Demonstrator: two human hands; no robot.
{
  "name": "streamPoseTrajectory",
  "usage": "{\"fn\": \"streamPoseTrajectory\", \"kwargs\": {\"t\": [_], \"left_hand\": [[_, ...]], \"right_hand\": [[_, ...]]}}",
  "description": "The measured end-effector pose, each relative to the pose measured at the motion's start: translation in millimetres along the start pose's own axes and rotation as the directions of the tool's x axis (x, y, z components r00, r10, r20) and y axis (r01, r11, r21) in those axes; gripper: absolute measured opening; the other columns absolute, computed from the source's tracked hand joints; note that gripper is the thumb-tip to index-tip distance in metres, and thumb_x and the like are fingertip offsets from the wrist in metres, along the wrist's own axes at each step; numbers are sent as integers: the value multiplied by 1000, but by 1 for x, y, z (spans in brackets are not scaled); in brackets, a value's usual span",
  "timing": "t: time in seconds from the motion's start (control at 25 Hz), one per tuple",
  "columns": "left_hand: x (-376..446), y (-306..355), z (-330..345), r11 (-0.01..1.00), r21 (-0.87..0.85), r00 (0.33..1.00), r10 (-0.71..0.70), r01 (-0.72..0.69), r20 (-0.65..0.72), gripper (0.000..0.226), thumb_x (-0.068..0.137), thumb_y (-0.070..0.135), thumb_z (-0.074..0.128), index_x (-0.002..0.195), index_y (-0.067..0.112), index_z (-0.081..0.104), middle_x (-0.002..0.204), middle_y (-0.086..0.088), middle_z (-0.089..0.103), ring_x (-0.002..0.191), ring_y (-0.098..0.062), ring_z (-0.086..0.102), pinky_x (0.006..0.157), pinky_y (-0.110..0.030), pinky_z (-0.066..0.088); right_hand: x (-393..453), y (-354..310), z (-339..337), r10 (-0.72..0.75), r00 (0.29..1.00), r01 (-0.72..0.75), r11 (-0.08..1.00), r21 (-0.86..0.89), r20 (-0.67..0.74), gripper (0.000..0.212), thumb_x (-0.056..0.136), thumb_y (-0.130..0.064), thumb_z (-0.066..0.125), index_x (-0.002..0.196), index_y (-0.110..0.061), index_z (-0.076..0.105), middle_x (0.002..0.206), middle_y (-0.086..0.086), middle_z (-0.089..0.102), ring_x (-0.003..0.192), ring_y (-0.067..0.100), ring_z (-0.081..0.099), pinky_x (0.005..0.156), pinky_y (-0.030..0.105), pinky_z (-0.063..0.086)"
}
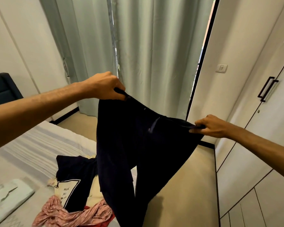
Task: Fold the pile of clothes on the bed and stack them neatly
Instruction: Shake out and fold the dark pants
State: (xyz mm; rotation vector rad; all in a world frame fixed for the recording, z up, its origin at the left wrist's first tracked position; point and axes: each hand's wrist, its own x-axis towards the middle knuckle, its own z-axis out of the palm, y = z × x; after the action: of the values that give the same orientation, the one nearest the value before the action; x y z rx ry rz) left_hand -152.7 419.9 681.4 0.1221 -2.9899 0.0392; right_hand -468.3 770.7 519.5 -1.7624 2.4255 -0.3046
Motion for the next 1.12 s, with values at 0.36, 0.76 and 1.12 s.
{"fn": "streamPoseTrajectory", "kwargs": {"t": [0.36,0.76,1.12], "left_hand": [[-17,-5,18,987,77,866,82,-138,494,45,84,93,31,114,69,53,113,16,52,111,-8,35,92,-32,27],[-8,-26,-10,977,-213,999,-17,25,38,68,66,99,52,89,41,78,82,12,70,70,-8,62,63,-17,46],[28,-3,39,657,-614,897,-365,438,249,21,83,11,84,70,11,68,64,-9,52,51,-18,46,45,-23,41]], "right_hand": [[23,18,-89,365,892,-167,815,555,-268,30,94,-27,75,118,-8,77,106,15,77,101,33,75,80,45,64],[-24,-15,-147,275,939,-49,700,713,-206,40,77,-30,89,101,0,80,99,20,78,88,25,77,78,24,62],[-1,-27,-96,538,839,-454,775,439,-82,36,80,-23,87,66,4,68,61,8,56,62,18,51,56,27,40]]}}
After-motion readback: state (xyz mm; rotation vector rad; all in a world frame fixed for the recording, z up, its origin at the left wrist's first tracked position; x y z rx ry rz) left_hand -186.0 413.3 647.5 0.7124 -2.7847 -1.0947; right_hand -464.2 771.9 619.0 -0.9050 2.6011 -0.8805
